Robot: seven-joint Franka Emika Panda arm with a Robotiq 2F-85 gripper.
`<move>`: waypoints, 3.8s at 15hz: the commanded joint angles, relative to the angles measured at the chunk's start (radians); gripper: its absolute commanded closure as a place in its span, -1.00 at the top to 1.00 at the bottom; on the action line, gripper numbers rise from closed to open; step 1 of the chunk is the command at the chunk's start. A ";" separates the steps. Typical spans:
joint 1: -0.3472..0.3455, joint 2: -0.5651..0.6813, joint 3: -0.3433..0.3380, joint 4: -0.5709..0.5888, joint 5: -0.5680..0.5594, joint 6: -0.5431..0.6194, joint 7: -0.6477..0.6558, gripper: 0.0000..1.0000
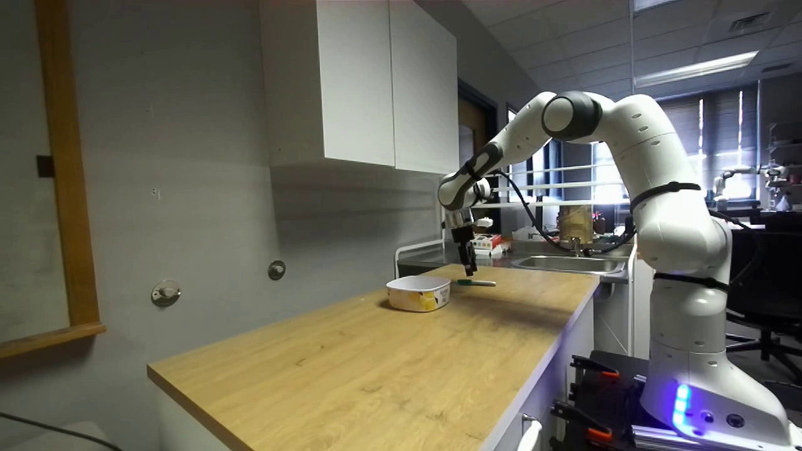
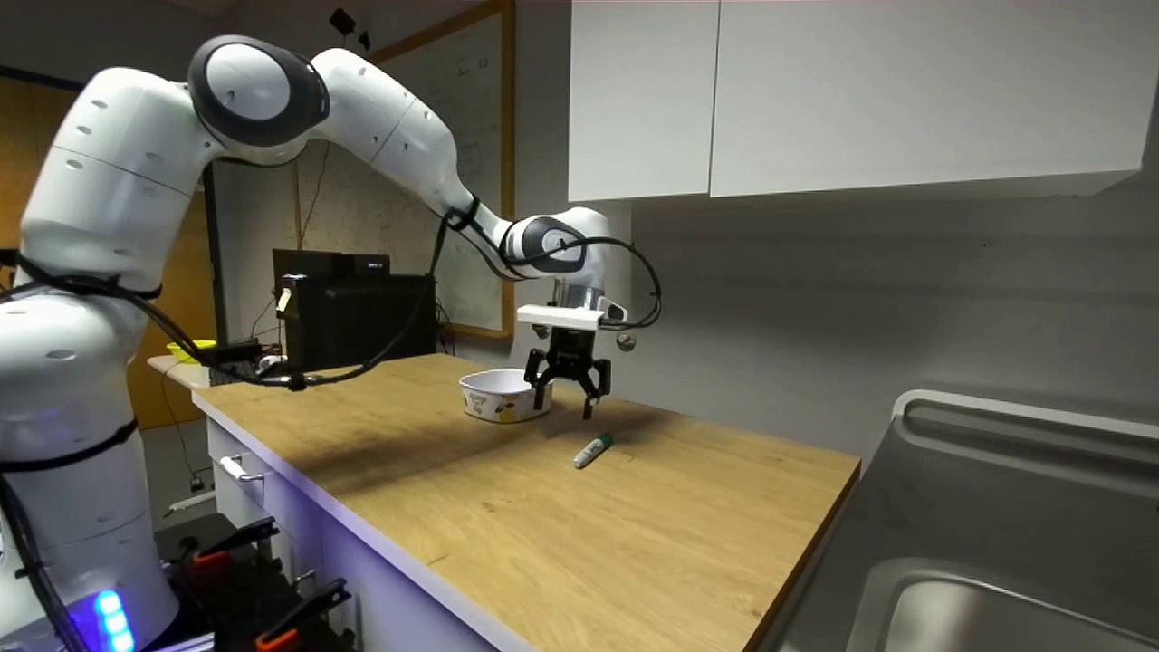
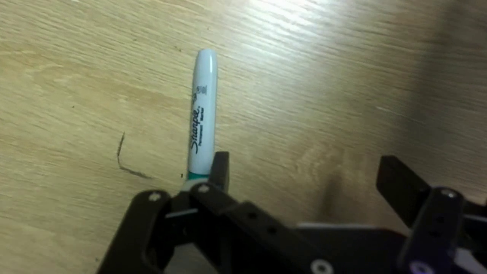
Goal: Put the marker in the container.
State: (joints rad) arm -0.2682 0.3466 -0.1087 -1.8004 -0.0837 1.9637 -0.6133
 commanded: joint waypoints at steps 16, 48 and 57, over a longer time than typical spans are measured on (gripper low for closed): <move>-0.024 -0.089 -0.010 -0.178 0.026 0.182 -0.148 1.00; -0.062 0.163 -0.030 0.093 -0.023 0.130 -0.166 -0.31; -0.033 0.089 -0.032 0.007 -0.055 0.158 -0.134 -0.88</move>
State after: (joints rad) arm -0.3155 0.4902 -0.1473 -1.7259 -0.1071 2.1113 -0.7631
